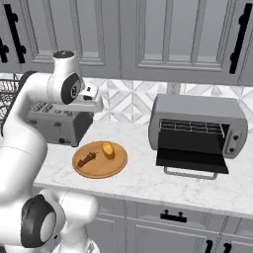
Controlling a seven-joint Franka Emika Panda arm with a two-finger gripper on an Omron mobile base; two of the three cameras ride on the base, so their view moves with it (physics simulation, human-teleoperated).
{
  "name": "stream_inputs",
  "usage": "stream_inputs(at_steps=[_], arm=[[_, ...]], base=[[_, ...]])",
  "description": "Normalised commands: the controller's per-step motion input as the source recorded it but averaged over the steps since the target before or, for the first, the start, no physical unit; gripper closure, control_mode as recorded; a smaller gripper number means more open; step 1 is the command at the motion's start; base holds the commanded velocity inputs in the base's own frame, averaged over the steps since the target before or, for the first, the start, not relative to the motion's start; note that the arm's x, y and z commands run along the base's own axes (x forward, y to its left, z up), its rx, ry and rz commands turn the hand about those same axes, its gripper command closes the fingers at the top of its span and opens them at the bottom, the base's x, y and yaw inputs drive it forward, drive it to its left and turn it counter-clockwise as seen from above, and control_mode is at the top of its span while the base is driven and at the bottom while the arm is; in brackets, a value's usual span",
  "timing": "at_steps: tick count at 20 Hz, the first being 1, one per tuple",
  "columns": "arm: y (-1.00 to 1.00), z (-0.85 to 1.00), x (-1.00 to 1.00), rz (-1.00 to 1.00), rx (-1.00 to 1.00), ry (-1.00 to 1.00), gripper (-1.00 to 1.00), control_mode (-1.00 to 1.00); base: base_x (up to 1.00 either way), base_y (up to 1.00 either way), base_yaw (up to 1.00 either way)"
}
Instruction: Pick up the kebab skewer and baguette bread, and place them inside the toaster oven. Close the toaster oven door and start by setting the timer.
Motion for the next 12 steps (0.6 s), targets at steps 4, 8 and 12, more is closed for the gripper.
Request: stream_inputs(at_steps=[4, 8, 12], arm=[[0.0, 0.0, 0.0, 0.0, 0.0, 0.0, -1.0, 1.0], [0.0, 0.0, 0.0, 0.0, 0.0, 0.0, -1.0, 1.0], [0.0, 0.0, 0.0, 0.0, 0.0, 0.0, -1.0, 1.0]], base=[[0.0, -0.57, -0.06], [0.04, -0.43, -0.04], [0.22, -0.3, 0.0]])
